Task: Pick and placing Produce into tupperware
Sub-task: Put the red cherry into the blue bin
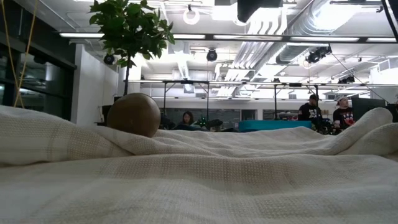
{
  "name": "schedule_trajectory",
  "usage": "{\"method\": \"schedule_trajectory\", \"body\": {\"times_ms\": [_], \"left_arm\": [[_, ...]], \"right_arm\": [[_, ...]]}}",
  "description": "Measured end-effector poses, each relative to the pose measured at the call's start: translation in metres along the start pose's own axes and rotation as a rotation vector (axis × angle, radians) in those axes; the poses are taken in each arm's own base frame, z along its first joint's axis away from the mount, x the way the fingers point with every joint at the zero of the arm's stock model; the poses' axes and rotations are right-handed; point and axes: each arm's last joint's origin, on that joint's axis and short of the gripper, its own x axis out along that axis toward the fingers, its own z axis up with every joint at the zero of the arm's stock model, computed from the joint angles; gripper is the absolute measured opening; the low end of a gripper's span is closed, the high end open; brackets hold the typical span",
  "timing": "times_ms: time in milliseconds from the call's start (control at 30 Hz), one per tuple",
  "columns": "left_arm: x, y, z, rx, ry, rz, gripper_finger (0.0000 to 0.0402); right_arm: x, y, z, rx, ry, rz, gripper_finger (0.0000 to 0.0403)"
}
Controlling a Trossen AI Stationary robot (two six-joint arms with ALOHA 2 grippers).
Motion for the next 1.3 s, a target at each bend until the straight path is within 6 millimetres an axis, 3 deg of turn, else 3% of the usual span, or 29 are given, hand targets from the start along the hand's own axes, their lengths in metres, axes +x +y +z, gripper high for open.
{"method": "schedule_trajectory", "body": {"times_ms": [200, 367, 567, 733, 967, 1100, 1300], "left_arm": [[0.003, 0.014, 0.023, -0.039, -0.070, 0.050, 0.0040], [0.004, 0.032, 0.049, -0.060, -0.116, 0.090, 0.0040], [0.000, 0.055, 0.078, -0.109, -0.179, 0.138, 0.0040], [-0.003, 0.066, 0.091, -0.132, -0.186, 0.143, 0.0040], [-0.003, 0.069, 0.093, -0.101, -0.154, 0.121, 0.0040], [-0.003, 0.068, 0.092, -0.081, -0.141, 0.114, 0.0040], [-0.003, 0.068, 0.092, -0.078, -0.132, 0.109, 0.0040]], "right_arm": [[0.006, -0.073, 0.034, 0.022, -0.019, -0.111, 0.0083], [0.009, -0.133, 0.050, 0.080, -0.010, -0.146, 0.0083], [0.034, -0.173, 0.065, 0.089, 0.056, -0.108, 0.0083], [0.067, -0.181, 0.074, 0.050, 0.139, -0.117, 0.0083], [0.111, -0.177, 0.082, 0.008, 0.240, -0.113, 0.0083], [0.124, -0.172, 0.085, -0.007, 0.251, -0.111, 0.0083], [0.126, -0.169, 0.088, -0.013, 0.214, -0.123, 0.0083]]}}
